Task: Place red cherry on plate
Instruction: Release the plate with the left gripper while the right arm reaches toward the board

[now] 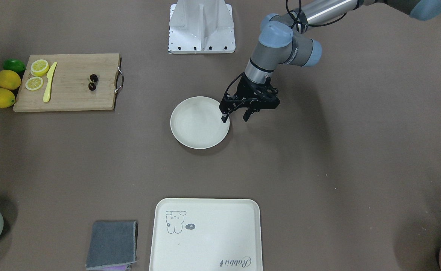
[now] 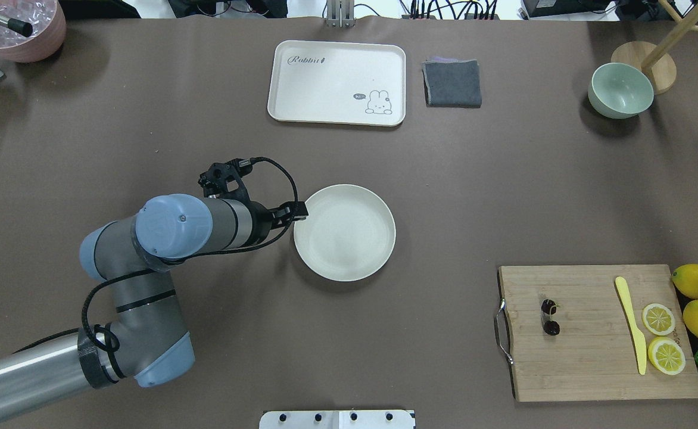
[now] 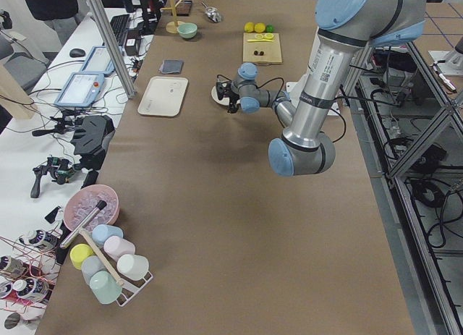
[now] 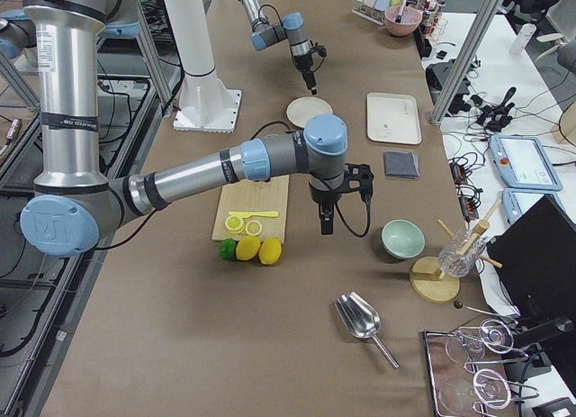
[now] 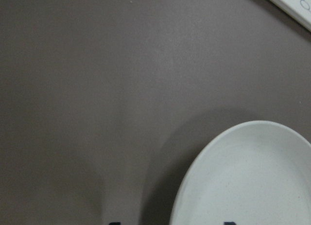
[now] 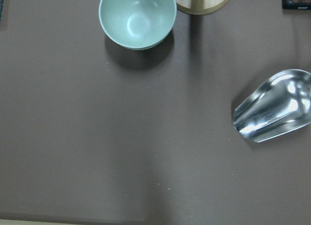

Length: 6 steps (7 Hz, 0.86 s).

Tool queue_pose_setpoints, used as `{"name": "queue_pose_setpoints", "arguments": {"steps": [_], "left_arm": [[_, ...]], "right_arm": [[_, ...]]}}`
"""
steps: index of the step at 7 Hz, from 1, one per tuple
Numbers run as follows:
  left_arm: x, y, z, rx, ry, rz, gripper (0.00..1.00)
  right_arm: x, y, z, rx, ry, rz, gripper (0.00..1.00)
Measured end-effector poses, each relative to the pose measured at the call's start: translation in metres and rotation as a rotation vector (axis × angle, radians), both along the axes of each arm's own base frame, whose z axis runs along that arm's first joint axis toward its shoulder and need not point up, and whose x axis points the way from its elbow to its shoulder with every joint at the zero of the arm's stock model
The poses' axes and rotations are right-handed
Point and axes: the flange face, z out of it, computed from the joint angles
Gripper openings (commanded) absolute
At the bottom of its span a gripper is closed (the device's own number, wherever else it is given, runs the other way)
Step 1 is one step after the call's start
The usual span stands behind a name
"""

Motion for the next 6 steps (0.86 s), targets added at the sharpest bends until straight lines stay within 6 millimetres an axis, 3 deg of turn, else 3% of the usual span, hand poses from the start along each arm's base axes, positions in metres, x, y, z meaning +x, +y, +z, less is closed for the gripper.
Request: {"name": "queue_pose_setpoints", "arguments": {"steps": [2,4,6], "left_arm": [[-0.049,-0.039,0.023,0.179,-0.143,0.034,0.98],[-0.108,-0.079,0.047,0.179,-0.182,0.028,0.98],[-0.137,-0.096,0.057,0.165,-0.184,0.008,0.98]], "right_arm": [[-0.081,0.001,-0.024,-0.021,-0.029,0.054,1.0],[-0.157,0.015,-0.038,-0.048,-0.06,0.086,1.0],[-0.218,0.039,-0.049,-0.086,-0.05,0.09,1.0]]}}
